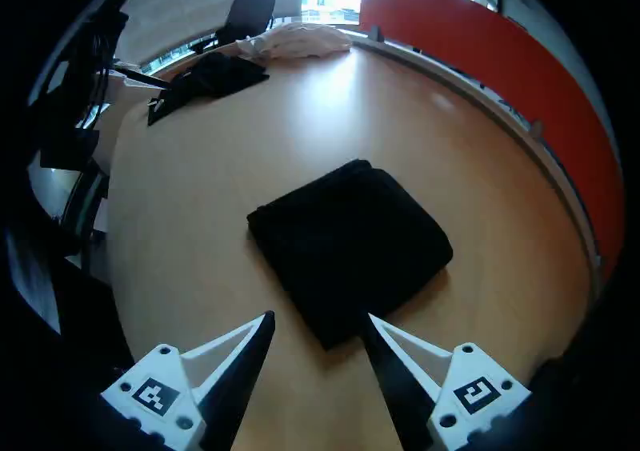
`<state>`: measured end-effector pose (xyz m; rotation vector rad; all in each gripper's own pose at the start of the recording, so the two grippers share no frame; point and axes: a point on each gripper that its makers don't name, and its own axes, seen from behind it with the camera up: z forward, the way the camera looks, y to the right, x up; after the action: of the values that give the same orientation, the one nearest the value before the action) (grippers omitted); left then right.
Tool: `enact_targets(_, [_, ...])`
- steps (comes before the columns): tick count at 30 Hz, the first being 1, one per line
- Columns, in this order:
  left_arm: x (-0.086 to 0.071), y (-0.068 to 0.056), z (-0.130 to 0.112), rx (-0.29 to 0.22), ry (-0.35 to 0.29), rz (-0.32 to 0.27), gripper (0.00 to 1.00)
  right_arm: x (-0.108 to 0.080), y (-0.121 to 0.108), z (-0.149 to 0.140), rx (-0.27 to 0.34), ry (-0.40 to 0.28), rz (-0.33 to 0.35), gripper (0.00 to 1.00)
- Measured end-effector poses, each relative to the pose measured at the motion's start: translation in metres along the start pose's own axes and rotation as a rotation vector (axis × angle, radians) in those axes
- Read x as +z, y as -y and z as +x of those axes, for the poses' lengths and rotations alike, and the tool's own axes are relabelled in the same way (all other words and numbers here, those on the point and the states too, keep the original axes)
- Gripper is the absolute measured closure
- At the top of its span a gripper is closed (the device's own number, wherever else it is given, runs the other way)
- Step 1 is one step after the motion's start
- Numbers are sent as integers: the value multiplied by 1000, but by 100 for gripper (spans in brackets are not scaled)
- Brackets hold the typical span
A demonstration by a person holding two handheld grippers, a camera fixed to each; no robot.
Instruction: Fold towel
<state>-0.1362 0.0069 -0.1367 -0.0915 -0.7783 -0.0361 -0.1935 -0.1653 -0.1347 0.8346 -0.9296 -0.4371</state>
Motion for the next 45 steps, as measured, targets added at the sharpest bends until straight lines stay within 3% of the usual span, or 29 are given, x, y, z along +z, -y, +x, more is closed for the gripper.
enact_targets(7, [-3, -2, -3, -30, 0, -10, 44, -1, -1, -11, 21, 10, -9, 20])
enact_targets(13, [-4, -5, -4, -35, 8, -19, 44, 0, -1, -17, 28, 16, -12, 20])
enact_targets(15, [-5, -7, -4, -32, 11, -28, 32, 1, -1, -19, 29, 18, -13, 20])
enact_targets(21, [-6, -12, -6, -23, 8, -39, 21, 5, -3, -24, 35, 23, -20, 20])
enact_targets(23, [-7, -13, -6, -25, 6, -41, 4, 7, -3, -25, 36, 24, -22, 20])
enact_targets(32, [-7, -10, -9, -31, 7, -35, 3, 13, -5, -28, 45, 26, -28, 22])
enact_targets(39, [-8, -10, -10, -25, 8, -35, 3, 16, -6, -30, 52, 31, -31, 33])
enact_targets(45, [-9, -8, -10, -19, 6, -29, 3, 19, -8, -31, 74, 36, -38, 58])
